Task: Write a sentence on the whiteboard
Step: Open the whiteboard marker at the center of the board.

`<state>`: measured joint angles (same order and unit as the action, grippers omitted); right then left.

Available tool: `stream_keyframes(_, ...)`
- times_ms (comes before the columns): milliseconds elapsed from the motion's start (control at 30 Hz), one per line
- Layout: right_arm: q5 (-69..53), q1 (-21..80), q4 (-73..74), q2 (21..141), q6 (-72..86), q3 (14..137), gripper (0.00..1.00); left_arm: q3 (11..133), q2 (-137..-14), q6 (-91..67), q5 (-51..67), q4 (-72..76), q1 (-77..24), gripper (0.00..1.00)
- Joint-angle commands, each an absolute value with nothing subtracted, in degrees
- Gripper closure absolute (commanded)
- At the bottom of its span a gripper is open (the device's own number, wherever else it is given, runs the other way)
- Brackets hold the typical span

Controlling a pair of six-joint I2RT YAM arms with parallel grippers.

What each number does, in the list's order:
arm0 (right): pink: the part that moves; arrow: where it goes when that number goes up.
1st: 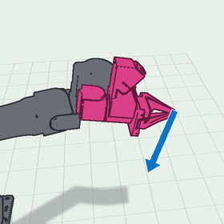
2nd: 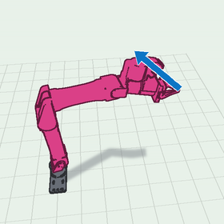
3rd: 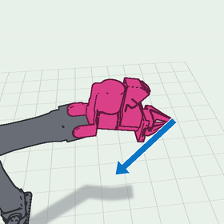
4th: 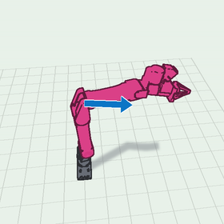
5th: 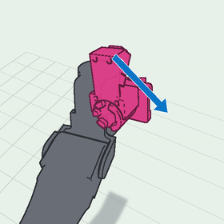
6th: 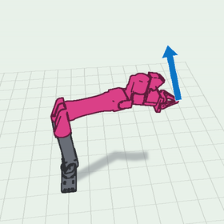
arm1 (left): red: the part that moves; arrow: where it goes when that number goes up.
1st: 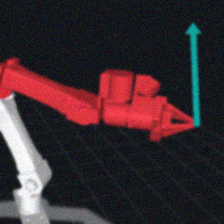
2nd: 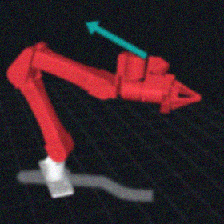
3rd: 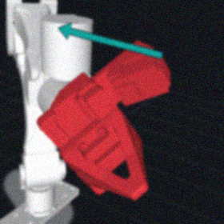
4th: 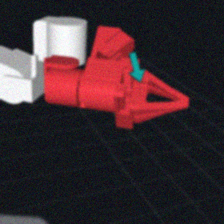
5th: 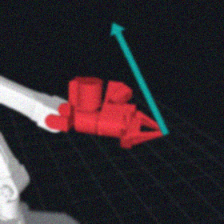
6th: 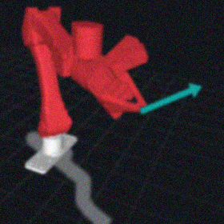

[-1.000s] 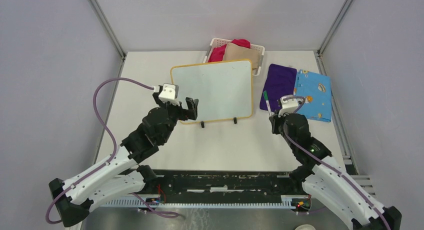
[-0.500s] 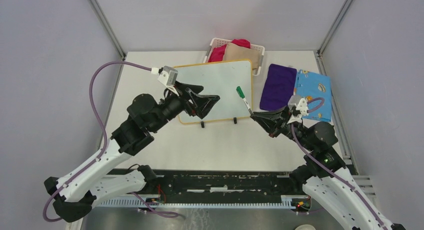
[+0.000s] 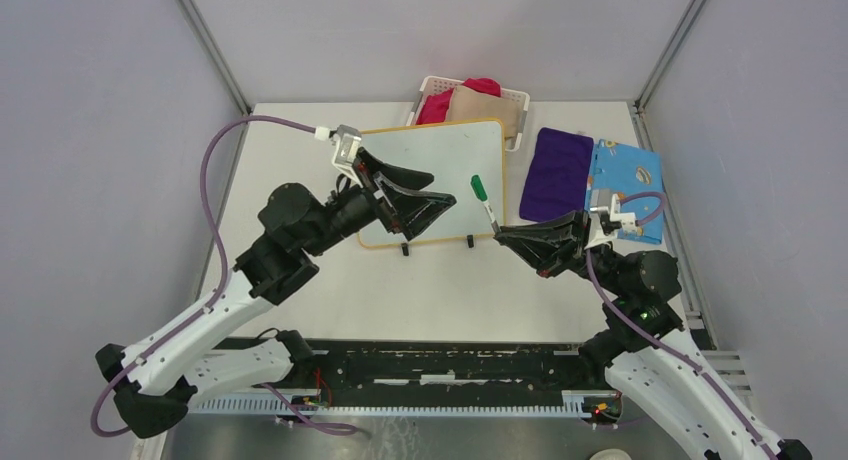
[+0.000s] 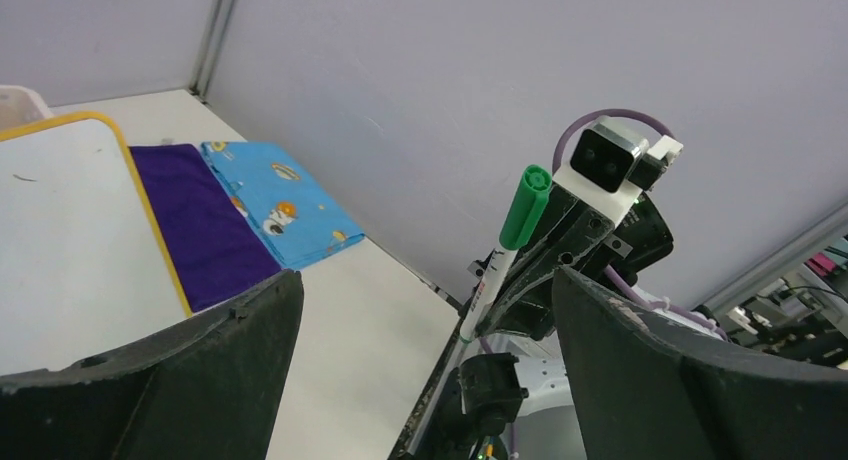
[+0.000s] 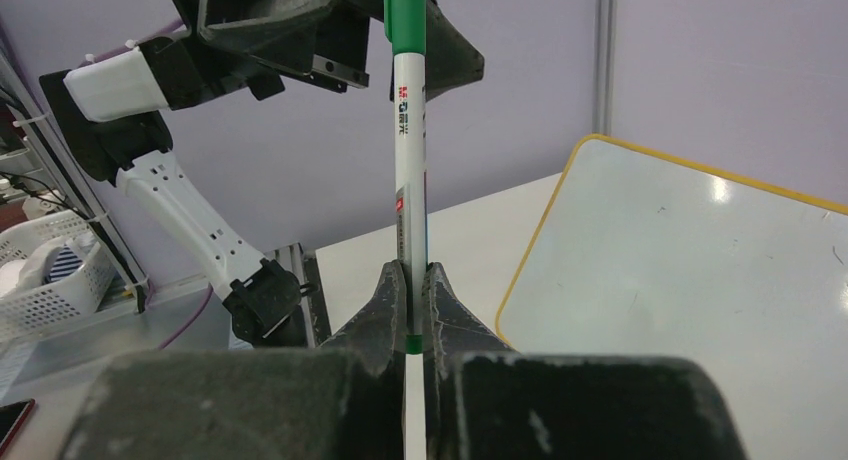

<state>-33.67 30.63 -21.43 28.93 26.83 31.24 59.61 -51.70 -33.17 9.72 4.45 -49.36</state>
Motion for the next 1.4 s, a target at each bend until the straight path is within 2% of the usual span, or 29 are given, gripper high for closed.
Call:
stream_keyframes(0,-34.5,30.6,-26.3,29.0,29.0,31.3,1.0,61.1,-55.8,-37.6,15.8,13.3,-49.4,0.02)
stream_keyframes(433,-33.8,30.7,-24.4,29.7,28.6,31.3,1.0,63.1,-61.6,-40.4,21.0,22.4,-49.4,0.08)
stream_keyframes(700,-34.1,31.0,-24.4,31.1,29.2,32.0,1.0,63.5,-62.9,-39.7,22.2,24.2,-49.5,0.18)
stream_keyframes(1133,-33.7,31.3,-22.8,32.2,28.9,32.5,1.0,63.9,-64.4,-37.8,24.5,24.5,-49.5,0.57)
stream_keyframes(1300,-33.9,31.5,-22.6,32.5,28.9,32.8,1.0,63.3,-64.6,-37.6,25.4,24.5,-49.6,0.76)
stream_keyframes(1367,-34.2,31.5,-22.4,32.6,28.9,33.2,1.0,63.1,-64.6,-37.4,25.8,24.5,-49.6,0.88)
